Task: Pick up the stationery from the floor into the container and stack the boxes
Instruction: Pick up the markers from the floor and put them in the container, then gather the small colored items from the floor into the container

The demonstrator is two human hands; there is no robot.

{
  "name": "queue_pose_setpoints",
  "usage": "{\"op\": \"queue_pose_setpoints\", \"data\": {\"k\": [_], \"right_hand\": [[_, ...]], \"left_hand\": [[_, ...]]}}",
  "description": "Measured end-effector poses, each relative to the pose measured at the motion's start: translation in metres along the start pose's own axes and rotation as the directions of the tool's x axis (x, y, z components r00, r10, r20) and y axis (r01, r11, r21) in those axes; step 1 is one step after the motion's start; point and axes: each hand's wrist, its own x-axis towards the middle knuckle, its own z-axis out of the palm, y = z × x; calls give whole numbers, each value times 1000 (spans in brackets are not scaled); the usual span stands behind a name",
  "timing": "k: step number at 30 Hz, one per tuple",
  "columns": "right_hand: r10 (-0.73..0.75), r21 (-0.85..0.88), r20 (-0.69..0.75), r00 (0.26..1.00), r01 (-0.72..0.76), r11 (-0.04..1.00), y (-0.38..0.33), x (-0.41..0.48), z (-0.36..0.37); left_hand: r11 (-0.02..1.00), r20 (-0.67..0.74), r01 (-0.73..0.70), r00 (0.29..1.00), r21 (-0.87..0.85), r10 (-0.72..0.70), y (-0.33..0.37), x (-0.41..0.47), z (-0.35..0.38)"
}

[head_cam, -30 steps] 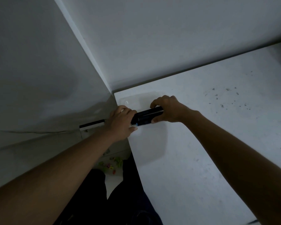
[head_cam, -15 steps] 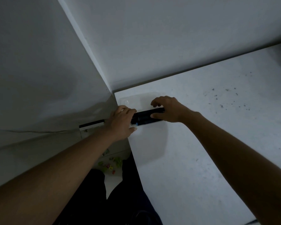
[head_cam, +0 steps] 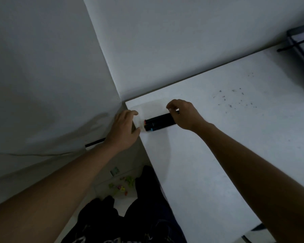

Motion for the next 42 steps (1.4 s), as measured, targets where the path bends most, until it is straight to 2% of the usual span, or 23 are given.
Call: {"op": "queue_pose_setpoints", "data": {"k": [6, 12, 19, 24, 33, 42], "right_hand": [[94, -14, -80, 992, -96, 995, -56, -42, 28], [77, -54, -158, 984, -87, 995, -131, -95, 90], [209, -9, -145, 967, -213, 977, -209, -154, 170], [309, 54, -96, 946, -306, 951, -235, -181, 216], [468, 99, 25, 883, -468, 878, -227, -208, 278], [534, 181, 130, 835, -550, 815, -139, -211, 402]], "left_hand": [[1000, -13, -19, 1000, -24, 19, -27, -40, -27], [996, 100, -82, 991, -37, 85, -79, -99, -54], [992, 242, -101, 963, -71, 116, -150, -182, -72], [997, 315, -55, 946, -60, 72, -191, -230, -69], [989, 375, 128, 923, -79, -90, -238, -260, -30], [946, 335, 277, 919, -167, -209, -307, -271, 88]]}}
